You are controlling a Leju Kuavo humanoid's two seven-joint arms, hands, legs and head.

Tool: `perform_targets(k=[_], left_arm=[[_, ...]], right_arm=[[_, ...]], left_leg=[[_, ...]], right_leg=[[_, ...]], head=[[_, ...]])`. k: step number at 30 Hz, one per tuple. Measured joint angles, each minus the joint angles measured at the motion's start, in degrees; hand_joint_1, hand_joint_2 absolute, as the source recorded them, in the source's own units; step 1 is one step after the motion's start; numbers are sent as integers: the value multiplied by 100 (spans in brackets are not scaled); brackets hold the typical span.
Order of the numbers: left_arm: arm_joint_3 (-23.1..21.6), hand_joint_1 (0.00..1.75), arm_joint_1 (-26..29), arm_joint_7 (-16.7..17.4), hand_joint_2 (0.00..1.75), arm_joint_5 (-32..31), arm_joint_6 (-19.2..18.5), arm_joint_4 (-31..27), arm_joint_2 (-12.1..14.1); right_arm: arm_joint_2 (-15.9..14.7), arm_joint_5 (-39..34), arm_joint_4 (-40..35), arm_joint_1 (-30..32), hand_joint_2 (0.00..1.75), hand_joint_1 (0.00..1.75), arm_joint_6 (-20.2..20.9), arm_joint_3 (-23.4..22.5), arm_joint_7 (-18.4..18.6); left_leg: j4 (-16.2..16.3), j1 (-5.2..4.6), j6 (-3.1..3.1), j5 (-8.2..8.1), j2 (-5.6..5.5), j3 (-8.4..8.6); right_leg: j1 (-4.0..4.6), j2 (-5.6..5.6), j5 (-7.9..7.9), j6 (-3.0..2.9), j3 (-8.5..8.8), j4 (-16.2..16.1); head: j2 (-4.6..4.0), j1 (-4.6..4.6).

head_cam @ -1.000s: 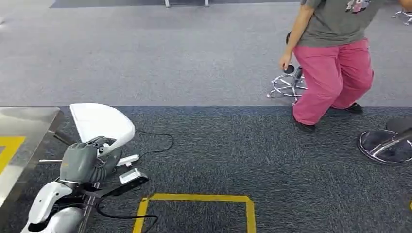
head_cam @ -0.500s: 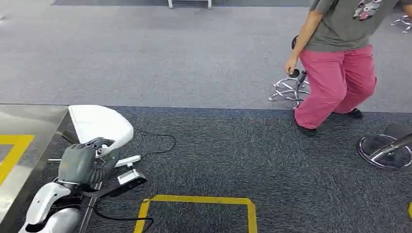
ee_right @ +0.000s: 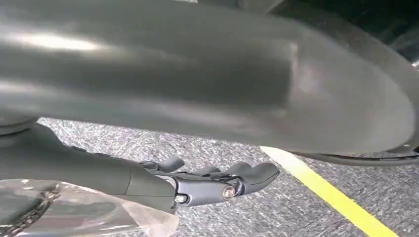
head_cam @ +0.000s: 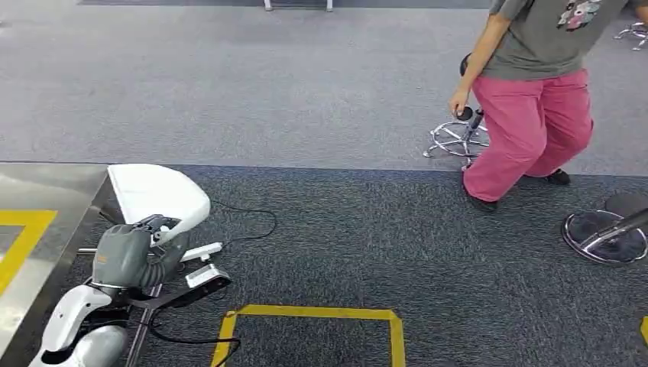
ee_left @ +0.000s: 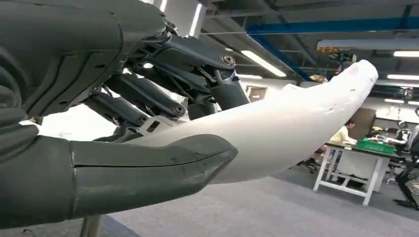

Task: Take the parts from the cabinet and place them on the table.

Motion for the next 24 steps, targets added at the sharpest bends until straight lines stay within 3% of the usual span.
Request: perform_targets(k=[20,24], left_arm=[[-2,175,0,0,175,20,-4,0,2],[2,175,1,0,175,22,-4,0,7]], right_arm=[[0,367,0,3,0,0,-26,-273,-26],[0,455,0,3,0,0,-44,-332,-22]], left_leg=[[-2,20,-5,4,0,1],[31,-12,45,-18,0,-7]], right_leg=[[19,0,-4,-5,-6,17],[-9,-1,10,43,1,-5]], head=[[0,0],[0,0]])
